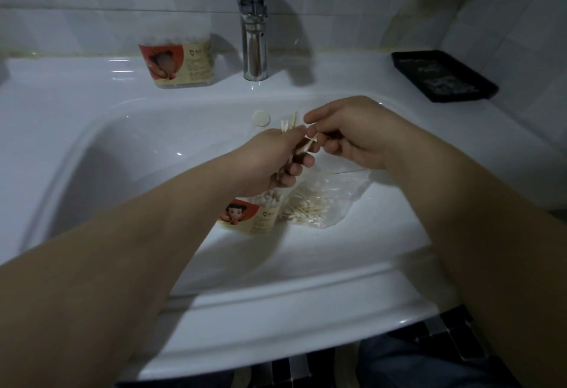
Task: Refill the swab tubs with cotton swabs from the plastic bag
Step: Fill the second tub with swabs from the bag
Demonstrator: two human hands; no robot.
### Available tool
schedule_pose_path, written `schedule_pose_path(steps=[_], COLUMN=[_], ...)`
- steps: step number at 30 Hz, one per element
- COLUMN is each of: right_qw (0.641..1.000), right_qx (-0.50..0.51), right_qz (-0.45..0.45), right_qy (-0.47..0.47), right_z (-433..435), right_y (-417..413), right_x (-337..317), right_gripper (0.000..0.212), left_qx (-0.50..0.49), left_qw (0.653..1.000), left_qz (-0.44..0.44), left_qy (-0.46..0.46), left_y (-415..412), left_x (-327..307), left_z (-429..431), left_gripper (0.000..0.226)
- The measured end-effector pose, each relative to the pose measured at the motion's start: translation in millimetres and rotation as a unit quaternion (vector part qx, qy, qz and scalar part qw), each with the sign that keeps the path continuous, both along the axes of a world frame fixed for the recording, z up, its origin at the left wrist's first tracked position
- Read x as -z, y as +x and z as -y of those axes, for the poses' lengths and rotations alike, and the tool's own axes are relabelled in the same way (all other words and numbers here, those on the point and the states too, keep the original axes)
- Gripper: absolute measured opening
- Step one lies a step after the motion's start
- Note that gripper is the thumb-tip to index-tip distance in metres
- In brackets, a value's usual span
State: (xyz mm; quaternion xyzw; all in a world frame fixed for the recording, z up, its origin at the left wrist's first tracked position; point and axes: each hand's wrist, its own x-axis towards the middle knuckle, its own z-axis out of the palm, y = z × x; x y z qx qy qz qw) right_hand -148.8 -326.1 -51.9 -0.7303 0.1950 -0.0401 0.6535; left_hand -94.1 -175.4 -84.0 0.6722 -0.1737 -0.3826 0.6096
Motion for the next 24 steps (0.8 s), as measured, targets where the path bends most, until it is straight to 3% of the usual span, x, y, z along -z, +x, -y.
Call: schedule_pose_path(steps=[7,12,16,19,24], right_qw=[0.988,0.987,0.983,0.971,0.982], right_qx=[0.017,-0.050,-0.051,-0.080,-0.061], right_qz=[0.065,0.051,0.074,0.050,0.047], right_qy=[-0.138,-0.144,-0.159,-0.221,-0.174], right_z=[4.6,-7.6,-7.4,-7.3,-6.2], right_y=[5.5,6.8,6.2,3.6,2.8], right_x=[10.3,11.9,7.0,6.2,4.5], right_gripper=[0.007,0.025,0.024,0.026,0.022], left_qx=[0.020,0.010,-0.006,-0.001,-0.012], left_qw=[0.999,0.999,1.000,1.000,1.000], left_qz=[-0.031,-0.035,-0.030,-0.015,-0.007], left_qy=[-0.009,-0.003,0.005,0.012,0.023], left_y=[-2.2,1.4,4.1,3.2,4.3], left_x=[-2.1,-1.9,-5.8,-4.4,-5.0], left_z=[3.0,0.7,-1.1,-0.3,0.3], left_gripper=[0.034,0.030,0.027,0.027,0.024])
